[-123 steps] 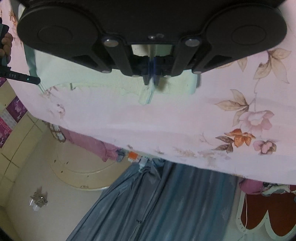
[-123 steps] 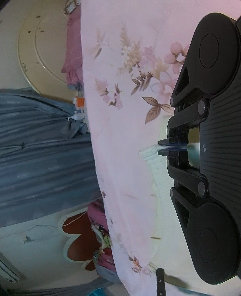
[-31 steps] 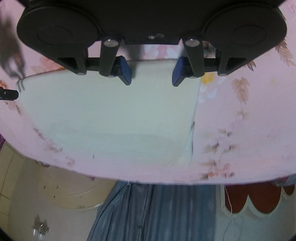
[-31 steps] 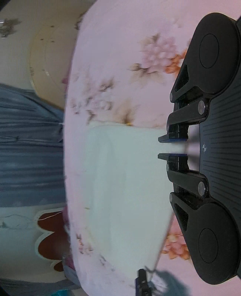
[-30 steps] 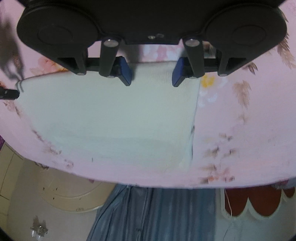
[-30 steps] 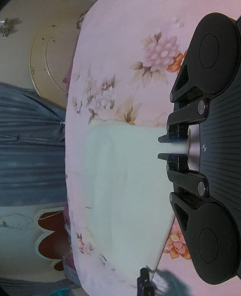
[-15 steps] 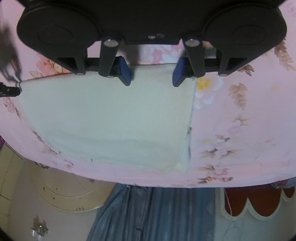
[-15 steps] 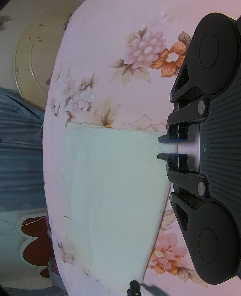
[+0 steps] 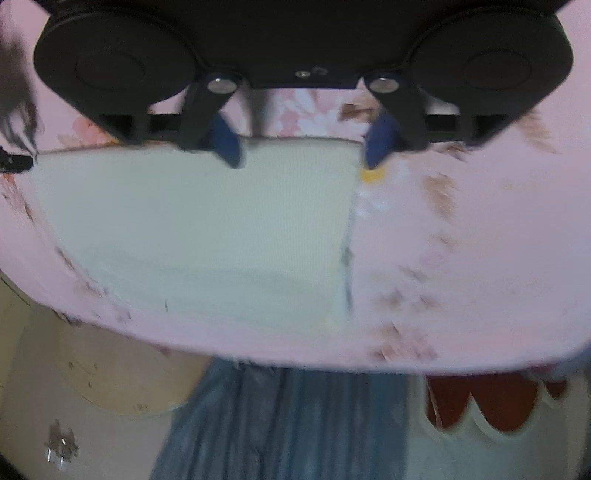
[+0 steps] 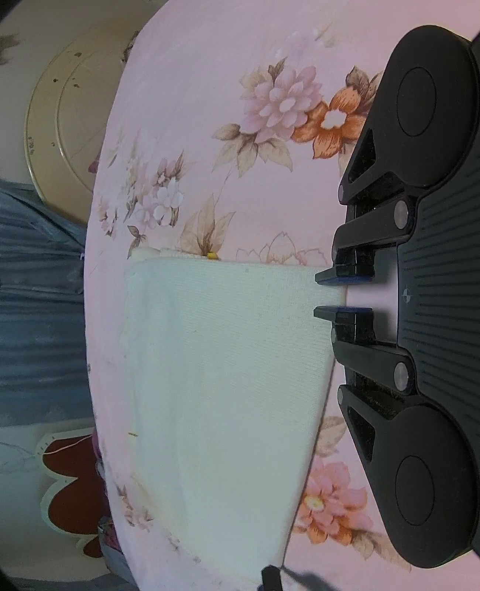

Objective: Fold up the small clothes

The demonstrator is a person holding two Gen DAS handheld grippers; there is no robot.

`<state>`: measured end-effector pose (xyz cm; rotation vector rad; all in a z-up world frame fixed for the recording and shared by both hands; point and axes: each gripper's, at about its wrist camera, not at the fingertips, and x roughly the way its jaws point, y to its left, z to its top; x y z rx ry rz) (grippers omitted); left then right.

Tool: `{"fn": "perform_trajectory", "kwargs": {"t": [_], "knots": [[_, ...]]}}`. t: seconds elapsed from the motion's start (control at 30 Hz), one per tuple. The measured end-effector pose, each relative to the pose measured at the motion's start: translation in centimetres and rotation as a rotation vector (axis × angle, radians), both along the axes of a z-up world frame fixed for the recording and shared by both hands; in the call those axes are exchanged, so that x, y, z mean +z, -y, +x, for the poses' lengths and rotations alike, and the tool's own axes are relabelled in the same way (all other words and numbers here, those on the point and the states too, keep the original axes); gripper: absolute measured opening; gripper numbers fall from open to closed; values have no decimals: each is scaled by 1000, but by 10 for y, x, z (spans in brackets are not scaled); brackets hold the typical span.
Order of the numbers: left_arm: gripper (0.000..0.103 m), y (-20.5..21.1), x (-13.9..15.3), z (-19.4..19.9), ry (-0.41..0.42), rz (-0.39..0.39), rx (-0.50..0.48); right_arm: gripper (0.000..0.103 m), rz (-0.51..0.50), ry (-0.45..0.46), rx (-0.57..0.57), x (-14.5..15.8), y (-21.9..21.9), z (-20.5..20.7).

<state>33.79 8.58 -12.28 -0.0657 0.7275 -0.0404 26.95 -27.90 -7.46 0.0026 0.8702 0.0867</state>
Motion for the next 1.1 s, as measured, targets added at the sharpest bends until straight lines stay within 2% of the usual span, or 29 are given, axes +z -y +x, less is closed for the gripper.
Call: {"fn": "perform_trajectory", "kwargs": {"t": [0.03,0.07,0.1,0.13,0.17,0.2,0.23,0.27,0.37,0.53,0.6,0.73,0.83,0.87,0.97,1.03,1.07,1.1], "knots": [[90,-1,5,-10,38,-40,7,41,1,17,0,3,0,-4],[83,-4,7,-16,45,-104,11,53,17,39,3,6,2,-5],[80,-7,5,-19,34,-186,16,57,39,58,7,9,3,-8],[73,-11,-1,-19,12,-262,36,57,56,64,5,13,2,-11],[61,-16,-9,-16,-12,-333,73,57,75,74,10,16,1,-13],[58,-21,-19,-13,-44,-397,110,45,111,104,19,21,1,-17],[56,-26,-29,-9,-78,-465,143,9,143,108,28,24,1,-17],[56,-30,-38,-8,-87,-532,178,2,164,99,27,26,1,-15],[56,-39,-52,-7,-17,-672,254,2,203,100,30,30,-3,-7],[56,-35,-60,11,59,-706,295,2,295,74,29,28,-23,29],[51,-37,-62,23,78,-724,310,2,310,73,43,25,-35,45],[26,-48,-70,47,77,-765,345,2,332,67,78,15,-65,85],[16,-53,-77,56,53,-810,361,2,334,64,104,8,-86,109],[7,-54,-78,60,41,-811,365,2,333,67,106,7,-91,116],[7,-56,-73,55,64,-815,379,2,306,49,112,-2,-102,128],[7,-53,-65,48,89,-784,345,0,272,-38,118,-21,-106,137],[9,-52,-65,46,85,-779,343,0,276,-25,119,-21,-105,136],[16,-54,-66,46,79,-770,360,0,276,-20,120,-18,-104,135]]}}
